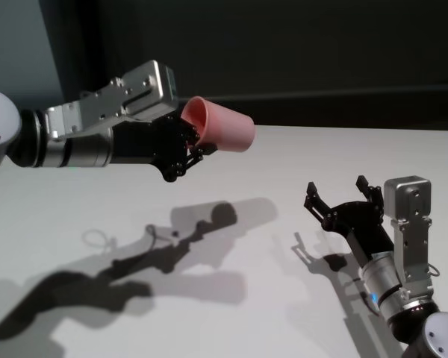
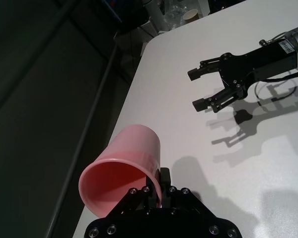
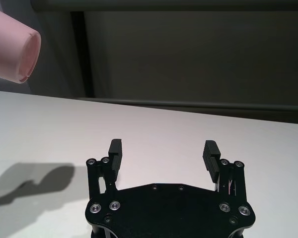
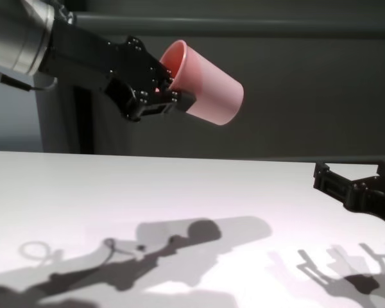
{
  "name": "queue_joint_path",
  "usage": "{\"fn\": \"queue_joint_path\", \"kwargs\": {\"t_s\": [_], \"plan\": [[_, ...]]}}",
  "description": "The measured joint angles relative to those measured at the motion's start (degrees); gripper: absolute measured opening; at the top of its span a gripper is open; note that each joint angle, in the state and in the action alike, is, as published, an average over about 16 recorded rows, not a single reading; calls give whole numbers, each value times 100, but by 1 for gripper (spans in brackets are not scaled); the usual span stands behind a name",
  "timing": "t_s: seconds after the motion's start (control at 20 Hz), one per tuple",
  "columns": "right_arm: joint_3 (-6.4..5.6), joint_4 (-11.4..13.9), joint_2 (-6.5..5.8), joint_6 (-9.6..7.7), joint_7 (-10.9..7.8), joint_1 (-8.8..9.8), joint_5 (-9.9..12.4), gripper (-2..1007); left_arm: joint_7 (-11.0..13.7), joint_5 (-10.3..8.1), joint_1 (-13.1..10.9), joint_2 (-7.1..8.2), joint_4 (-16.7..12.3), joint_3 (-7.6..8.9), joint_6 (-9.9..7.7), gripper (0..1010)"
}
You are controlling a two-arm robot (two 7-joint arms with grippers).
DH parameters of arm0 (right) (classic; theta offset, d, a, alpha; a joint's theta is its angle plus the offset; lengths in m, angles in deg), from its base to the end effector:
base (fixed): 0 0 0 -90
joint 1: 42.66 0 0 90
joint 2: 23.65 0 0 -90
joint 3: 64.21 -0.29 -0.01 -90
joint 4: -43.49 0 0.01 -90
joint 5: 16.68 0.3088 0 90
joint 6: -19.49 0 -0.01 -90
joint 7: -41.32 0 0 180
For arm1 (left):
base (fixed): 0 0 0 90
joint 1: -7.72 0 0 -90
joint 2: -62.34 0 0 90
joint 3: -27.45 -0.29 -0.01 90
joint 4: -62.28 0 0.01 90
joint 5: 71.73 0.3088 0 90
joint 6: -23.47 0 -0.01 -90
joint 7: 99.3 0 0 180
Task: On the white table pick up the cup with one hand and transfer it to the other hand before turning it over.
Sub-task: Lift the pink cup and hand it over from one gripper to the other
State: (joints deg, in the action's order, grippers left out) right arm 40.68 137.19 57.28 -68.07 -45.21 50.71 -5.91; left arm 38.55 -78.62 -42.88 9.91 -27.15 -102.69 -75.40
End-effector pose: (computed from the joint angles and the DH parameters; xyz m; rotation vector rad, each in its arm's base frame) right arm 0.3002 0.0394 -0.3070 0.0398 0.0386 -1.3663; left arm 0.4293 0.0178 -0.1271 0.6060 -0.4739 0.3154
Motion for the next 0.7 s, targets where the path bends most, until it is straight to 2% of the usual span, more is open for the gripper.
{"fn": "queue_joint_path", "kwargs": {"t_s": [0.35, 0.7], "plan": [[0, 0, 0, 0, 0, 0, 0, 1002, -205, -949, -454, -125, 77, 458, 200, 51], [0, 0, 0, 0, 0, 0, 0, 1002, -244, -1662, -729, -309, 285, 675, 503, 51]]}}
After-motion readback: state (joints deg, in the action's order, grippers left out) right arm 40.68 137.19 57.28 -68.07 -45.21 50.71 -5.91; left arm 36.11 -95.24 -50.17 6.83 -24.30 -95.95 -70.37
